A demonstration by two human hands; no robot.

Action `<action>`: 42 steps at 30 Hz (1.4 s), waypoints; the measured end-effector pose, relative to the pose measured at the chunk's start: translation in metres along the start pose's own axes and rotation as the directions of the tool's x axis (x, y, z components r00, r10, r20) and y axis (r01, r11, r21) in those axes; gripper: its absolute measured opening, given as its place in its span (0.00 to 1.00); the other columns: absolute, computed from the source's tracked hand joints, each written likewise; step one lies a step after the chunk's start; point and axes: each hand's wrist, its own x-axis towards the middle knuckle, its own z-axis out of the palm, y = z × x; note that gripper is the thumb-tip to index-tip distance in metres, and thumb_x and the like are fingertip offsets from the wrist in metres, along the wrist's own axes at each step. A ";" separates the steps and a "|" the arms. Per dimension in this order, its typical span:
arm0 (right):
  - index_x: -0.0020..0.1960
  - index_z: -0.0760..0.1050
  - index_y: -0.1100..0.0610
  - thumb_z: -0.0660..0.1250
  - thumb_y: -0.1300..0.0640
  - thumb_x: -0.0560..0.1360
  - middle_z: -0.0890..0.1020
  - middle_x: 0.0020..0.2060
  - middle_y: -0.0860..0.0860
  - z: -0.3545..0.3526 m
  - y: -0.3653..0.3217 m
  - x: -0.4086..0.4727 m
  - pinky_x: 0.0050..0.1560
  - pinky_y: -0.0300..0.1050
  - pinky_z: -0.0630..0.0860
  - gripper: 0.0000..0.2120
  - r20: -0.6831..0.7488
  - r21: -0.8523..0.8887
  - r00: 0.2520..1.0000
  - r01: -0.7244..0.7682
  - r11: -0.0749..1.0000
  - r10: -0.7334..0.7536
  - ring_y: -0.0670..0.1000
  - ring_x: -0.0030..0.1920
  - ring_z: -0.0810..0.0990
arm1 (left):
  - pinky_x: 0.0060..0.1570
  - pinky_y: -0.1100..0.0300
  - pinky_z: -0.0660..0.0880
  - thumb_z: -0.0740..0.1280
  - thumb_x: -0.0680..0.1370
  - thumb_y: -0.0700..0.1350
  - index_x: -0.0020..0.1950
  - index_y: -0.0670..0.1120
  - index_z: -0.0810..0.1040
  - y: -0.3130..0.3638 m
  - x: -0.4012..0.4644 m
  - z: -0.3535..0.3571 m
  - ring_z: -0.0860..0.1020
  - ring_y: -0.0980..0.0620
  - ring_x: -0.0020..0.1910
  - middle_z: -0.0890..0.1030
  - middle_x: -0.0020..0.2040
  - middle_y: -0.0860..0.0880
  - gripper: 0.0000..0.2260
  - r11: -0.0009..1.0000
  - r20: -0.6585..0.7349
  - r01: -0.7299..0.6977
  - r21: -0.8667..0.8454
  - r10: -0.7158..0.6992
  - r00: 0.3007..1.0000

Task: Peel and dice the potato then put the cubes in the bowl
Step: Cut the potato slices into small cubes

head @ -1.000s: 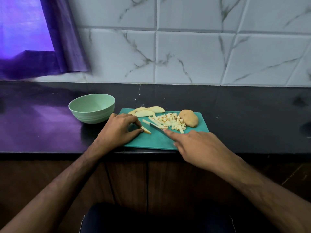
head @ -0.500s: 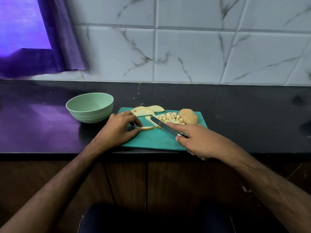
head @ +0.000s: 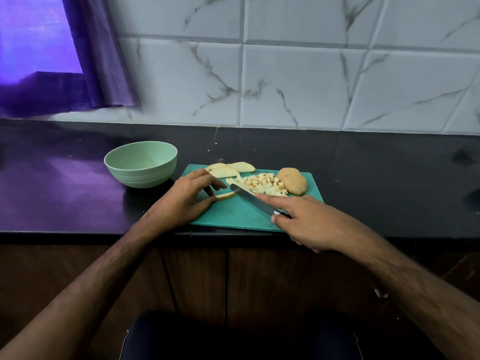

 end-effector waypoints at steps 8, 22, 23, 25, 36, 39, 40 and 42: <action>0.80 0.50 0.32 0.53 0.48 0.86 0.75 0.38 0.45 0.006 -0.004 -0.006 0.43 0.50 0.83 0.25 -0.007 -0.102 1.000 -0.004 0.995 0.004 0.44 0.30 0.76 | 0.45 0.67 0.74 0.74 0.78 0.49 0.54 0.52 0.85 0.000 0.000 -0.001 0.78 0.62 0.44 0.78 0.48 0.58 0.06 0.998 0.026 0.023 0.055 -0.024 0.999; 0.81 0.47 0.35 0.51 0.47 0.87 0.70 0.38 0.44 0.012 -0.011 0.001 0.31 0.40 0.61 0.25 -0.119 -0.205 0.993 -0.028 0.978 0.003 0.44 0.35 0.69 | 0.42 0.74 0.70 0.75 0.77 0.44 0.54 0.49 0.86 -0.001 0.001 -0.001 0.77 0.63 0.45 0.76 0.46 0.62 0.07 0.999 0.020 0.040 -0.021 -0.039 0.999; 0.81 0.47 0.34 0.51 0.47 0.86 0.71 0.38 0.45 0.010 -0.011 -0.001 0.31 0.40 0.61 0.25 -0.120 -0.200 0.993 -0.025 0.979 0.000 0.44 0.35 0.69 | 0.42 0.74 0.70 0.75 0.77 0.44 0.54 0.50 0.86 -0.001 0.001 -0.001 0.77 0.63 0.45 0.76 0.46 0.62 0.07 0.999 0.019 0.035 -0.019 -0.034 0.999; 0.81 0.48 0.35 0.51 0.47 0.87 0.70 0.37 0.45 0.014 -0.013 -0.005 0.31 0.40 0.61 0.25 -0.100 -0.197 0.995 -0.019 0.980 -0.001 0.44 0.34 0.69 | 0.42 0.75 0.69 0.75 0.77 0.44 0.54 0.49 0.86 0.000 0.001 -0.001 0.77 0.65 0.45 0.76 0.46 0.61 0.07 1.000 0.016 0.021 -0.021 -0.021 1.000; 0.82 0.48 0.37 0.51 0.48 0.87 0.65 0.38 0.42 0.019 -0.024 0.007 0.32 0.40 0.60 0.26 -0.102 -0.207 0.995 -0.035 0.978 0.014 0.42 0.36 0.67 | 0.42 0.76 0.69 0.76 0.76 0.43 0.53 0.47 0.87 0.001 0.001 -0.001 0.76 0.67 0.45 0.77 0.45 0.58 0.06 0.999 0.009 0.015 -0.029 -0.015 1.000; 0.81 0.48 0.36 0.51 0.47 0.86 0.68 0.38 0.43 0.013 -0.022 0.004 0.31 0.41 0.60 0.26 -0.136 -0.206 0.991 -0.040 0.978 0.012 0.43 0.35 0.68 | 0.41 0.76 0.68 0.76 0.76 0.44 0.53 0.47 0.87 0.001 0.000 -0.001 0.76 0.66 0.44 0.77 0.45 0.58 0.06 0.999 0.001 0.020 -0.028 -0.020 1.000; 0.81 0.48 0.35 0.51 0.47 0.86 0.69 0.38 0.44 0.015 -0.022 0.002 0.31 0.40 0.59 0.26 -0.124 -0.211 0.992 -0.038 0.977 0.012 0.43 0.35 0.68 | 0.41 0.77 0.68 0.76 0.76 0.44 0.53 0.47 0.86 0.001 0.000 -0.001 0.76 0.66 0.45 0.77 0.45 0.58 0.06 0.999 0.000 0.020 -0.030 -0.020 1.000; 0.81 0.46 0.36 0.51 0.47 0.86 0.69 0.38 0.45 0.023 -0.024 -0.003 0.31 0.40 0.59 0.26 -0.105 -0.223 0.994 -0.034 0.974 0.011 0.43 0.35 0.68 | 0.42 0.77 0.68 0.76 0.76 0.43 0.53 0.47 0.86 0.001 0.001 -0.001 0.76 0.67 0.45 0.76 0.45 0.59 0.06 0.999 0.005 0.016 -0.034 -0.016 1.000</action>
